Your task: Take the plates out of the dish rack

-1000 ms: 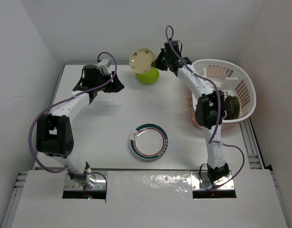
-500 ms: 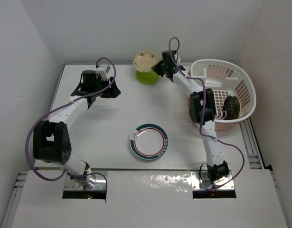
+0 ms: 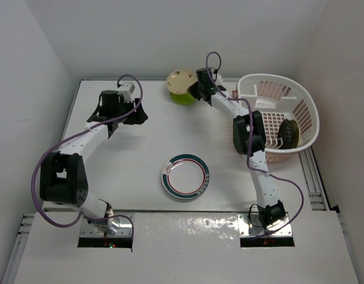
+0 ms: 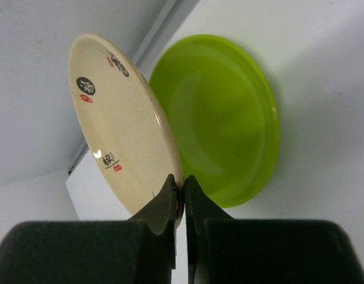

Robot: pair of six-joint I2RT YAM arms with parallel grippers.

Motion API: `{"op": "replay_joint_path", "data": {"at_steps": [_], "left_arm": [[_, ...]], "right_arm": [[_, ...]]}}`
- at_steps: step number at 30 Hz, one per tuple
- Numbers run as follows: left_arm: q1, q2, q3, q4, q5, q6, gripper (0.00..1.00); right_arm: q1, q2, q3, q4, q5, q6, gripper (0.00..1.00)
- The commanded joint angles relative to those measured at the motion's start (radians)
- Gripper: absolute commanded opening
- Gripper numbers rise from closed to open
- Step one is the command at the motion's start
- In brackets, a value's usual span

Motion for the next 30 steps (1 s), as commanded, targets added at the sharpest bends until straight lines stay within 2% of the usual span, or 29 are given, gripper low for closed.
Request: {"op": "replay_joint_path", "data": {"at_steps": [1, 9, 12, 14, 19, 20, 26, 30], "left_arm": [[0.014, -0.042, -0.008, 0.048, -0.016, 0.009, 0.55], [0.017, -0.05, -0.015, 0.053, -0.026, 0.017, 0.56], [0.018, -0.054, -0.022, 0.056, -0.031, 0.019, 0.56], [0.021, -0.059, -0.026, 0.058, -0.033, 0.017, 0.56], [0.028, -0.059, -0.031, 0.065, -0.037, 0.017, 0.56], [0.029, -0.06, -0.031, 0.068, -0.039, 0.017, 0.56], [0.032, -0.056, -0.032, 0.075, -0.037, 0.019, 0.56], [0.034, -0.053, -0.034, 0.079, -0.039, 0.022, 0.56]], "right_arm": [[0.004, -0.032, -0.02, 0.008, 0.024, 0.035, 0.0], [0.006, -0.009, -0.025, 0.025, 0.029, 0.062, 0.0], [0.006, 0.011, -0.005, 0.013, 0.027, 0.071, 0.03], [0.006, 0.025, 0.001, 0.005, 0.021, 0.078, 0.11], [0.006, 0.026, -0.011, -0.012, 0.015, 0.083, 0.21], [0.006, 0.025, -0.013, -0.012, 0.012, 0.082, 0.28], [0.011, 0.002, -0.002, -0.045, 0.016, -0.012, 0.46], [0.017, -0.012, -0.005, -0.052, 0.019, -0.075, 0.52]]}}
